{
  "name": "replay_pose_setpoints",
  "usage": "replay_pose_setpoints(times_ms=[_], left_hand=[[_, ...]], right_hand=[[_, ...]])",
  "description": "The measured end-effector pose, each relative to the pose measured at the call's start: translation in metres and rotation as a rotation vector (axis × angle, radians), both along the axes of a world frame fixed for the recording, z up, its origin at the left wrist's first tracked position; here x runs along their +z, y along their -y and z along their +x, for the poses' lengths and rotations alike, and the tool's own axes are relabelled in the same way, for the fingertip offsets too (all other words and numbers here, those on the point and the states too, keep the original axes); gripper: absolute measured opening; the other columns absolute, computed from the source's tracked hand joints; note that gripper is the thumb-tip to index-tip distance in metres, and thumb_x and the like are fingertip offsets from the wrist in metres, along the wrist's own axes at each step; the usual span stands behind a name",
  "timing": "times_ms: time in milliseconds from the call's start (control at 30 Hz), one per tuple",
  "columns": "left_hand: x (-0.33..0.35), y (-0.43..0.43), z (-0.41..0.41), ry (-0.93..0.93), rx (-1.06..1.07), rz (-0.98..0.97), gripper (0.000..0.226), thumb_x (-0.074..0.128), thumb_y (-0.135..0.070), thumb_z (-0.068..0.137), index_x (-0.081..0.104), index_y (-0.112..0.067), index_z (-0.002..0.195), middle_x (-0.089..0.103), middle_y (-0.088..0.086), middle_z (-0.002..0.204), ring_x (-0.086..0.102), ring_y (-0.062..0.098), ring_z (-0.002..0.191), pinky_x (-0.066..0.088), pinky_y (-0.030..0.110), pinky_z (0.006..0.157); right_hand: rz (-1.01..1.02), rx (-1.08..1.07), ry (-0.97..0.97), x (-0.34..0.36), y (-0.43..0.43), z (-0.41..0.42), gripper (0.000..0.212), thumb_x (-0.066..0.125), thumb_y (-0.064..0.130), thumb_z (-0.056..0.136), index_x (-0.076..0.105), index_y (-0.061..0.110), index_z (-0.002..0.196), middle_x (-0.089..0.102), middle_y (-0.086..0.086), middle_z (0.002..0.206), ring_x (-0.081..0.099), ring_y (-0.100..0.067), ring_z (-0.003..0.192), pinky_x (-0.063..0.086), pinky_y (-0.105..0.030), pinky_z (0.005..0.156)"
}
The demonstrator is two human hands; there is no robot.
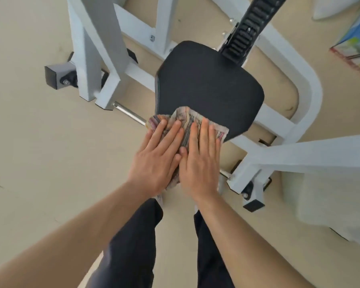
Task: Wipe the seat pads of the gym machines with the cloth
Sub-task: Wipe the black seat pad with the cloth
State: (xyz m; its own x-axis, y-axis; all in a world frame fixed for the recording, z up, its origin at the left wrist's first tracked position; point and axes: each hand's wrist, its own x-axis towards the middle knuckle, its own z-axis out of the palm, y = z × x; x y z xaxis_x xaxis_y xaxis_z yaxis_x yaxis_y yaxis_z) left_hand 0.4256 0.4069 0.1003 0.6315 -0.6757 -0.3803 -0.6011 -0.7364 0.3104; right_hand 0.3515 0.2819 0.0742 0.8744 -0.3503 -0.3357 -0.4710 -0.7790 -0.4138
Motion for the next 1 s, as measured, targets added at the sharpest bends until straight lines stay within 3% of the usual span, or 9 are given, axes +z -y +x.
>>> replay_pose_setpoints(times_ms=[133, 233, 300, 367, 467, 600, 800, 867, 1000], left_hand=[[0.006, -0.011, 0.010, -0.036, -0.321, 0.088, 0.059, 0.012, -0.045, 0.107, 0.017, -0.021, 0.161, 0.015, -0.001, 0.168, 0.007, 0.026, 0.156, 0.010, 0.047, 0.124], [-0.003, 0.004, 0.050, -0.052, -0.548, 0.088, 0.060, 0.009, -0.047, 0.107, 0.006, -0.023, 0.162, 0.004, -0.004, 0.168, -0.002, 0.023, 0.156, -0.003, 0.041, 0.126], [-0.014, 0.035, 0.073, -0.046, -0.661, 0.070, 0.060, 0.007, -0.048, 0.107, -0.005, -0.025, 0.161, -0.007, -0.006, 0.168, -0.012, 0.020, 0.155, -0.014, 0.037, 0.124], [-0.028, 0.079, 0.090, -0.024, -0.767, 0.083, 0.060, 0.005, -0.047, 0.105, -0.013, -0.026, 0.159, -0.012, -0.006, 0.168, -0.017, 0.018, 0.154, -0.015, 0.037, 0.123], [-0.047, 0.142, 0.098, 0.002, -0.867, 0.070, 0.061, 0.007, -0.045, 0.105, -0.008, -0.024, 0.160, -0.008, -0.004, 0.169, -0.012, 0.021, 0.156, -0.006, 0.042, 0.126], [-0.045, 0.143, 0.088, 0.008, -0.826, 0.041, 0.061, 0.009, -0.045, 0.107, -0.002, -0.021, 0.162, -0.004, -0.001, 0.170, -0.008, 0.025, 0.156, -0.001, 0.045, 0.126], [-0.016, 0.059, 0.073, -0.013, -0.843, 0.093, 0.060, 0.005, -0.046, 0.106, -0.008, -0.026, 0.161, -0.010, -0.008, 0.169, -0.014, 0.019, 0.155, -0.005, 0.043, 0.126], [-0.020, 0.068, 0.076, -0.038, -0.809, 0.075, 0.059, 0.005, -0.045, 0.106, -0.008, -0.028, 0.161, -0.010, -0.010, 0.168, -0.014, 0.017, 0.155, -0.006, 0.041, 0.126], [-0.043, 0.128, 0.087, -0.033, -0.803, 0.034, 0.058, 0.007, -0.045, 0.106, -0.003, -0.028, 0.161, -0.004, -0.009, 0.169, -0.009, 0.018, 0.156, -0.003, 0.042, 0.126]], right_hand=[[0.367, -0.454, 0.162, 0.000, -0.048, -0.027, 0.064, 0.027, 0.034, 0.108, -0.006, 0.015, 0.159, -0.013, -0.006, 0.170, 0.000, -0.022, 0.158, 0.028, -0.046, 0.122], [0.582, -0.780, 0.346, -0.012, -0.058, -0.002, 0.065, 0.026, 0.031, 0.107, -0.010, 0.016, 0.159, -0.018, -0.001, 0.169, -0.006, -0.009, 0.156, 0.015, -0.032, 0.127], [0.771, -0.972, 0.534, -0.020, -0.049, 0.017, 0.066, 0.027, 0.029, 0.108, -0.012, 0.017, 0.160, -0.013, 0.001, 0.170, -0.004, -0.007, 0.156, 0.010, -0.037, 0.128], [0.914, -1.163, 0.641, -0.033, -0.023, 0.031, 0.066, 0.029, 0.029, 0.108, -0.011, 0.023, 0.161, -0.002, 0.003, 0.171, 0.009, -0.011, 0.156, 0.015, -0.042, 0.128], [0.843, -1.433, 0.586, -0.050, 0.035, 0.046, 0.066, 0.032, 0.034, 0.104, 0.001, 0.025, 0.162, 0.022, -0.003, 0.168, 0.032, -0.021, 0.150, 0.029, -0.043, 0.122], [0.833, -1.461, 0.659, -0.034, 0.028, 0.052, 0.053, 0.029, 0.026, 0.111, 0.011, 0.021, 0.161, 0.031, -0.005, 0.164, 0.039, -0.021, 0.146, 0.038, -0.024, 0.111], [0.953, -1.372, 0.646, -0.001, -0.052, 0.032, 0.050, 0.023, 0.024, 0.112, 0.013, 0.030, 0.161, 0.029, 0.014, 0.162, 0.037, 0.002, 0.143, 0.035, -0.002, 0.101], [0.886, -1.400, 0.565, -0.017, -0.029, 0.037, 0.050, 0.024, 0.027, 0.112, 0.013, 0.030, 0.161, 0.031, 0.007, 0.164, 0.037, -0.008, 0.146, 0.035, -0.007, 0.106], [0.815, -1.499, 0.530, -0.047, 0.037, 0.048, 0.055, 0.026, 0.038, 0.110, 0.009, 0.031, 0.162, 0.035, -0.007, 0.162, 0.040, -0.022, 0.145, 0.033, -0.040, 0.119]])
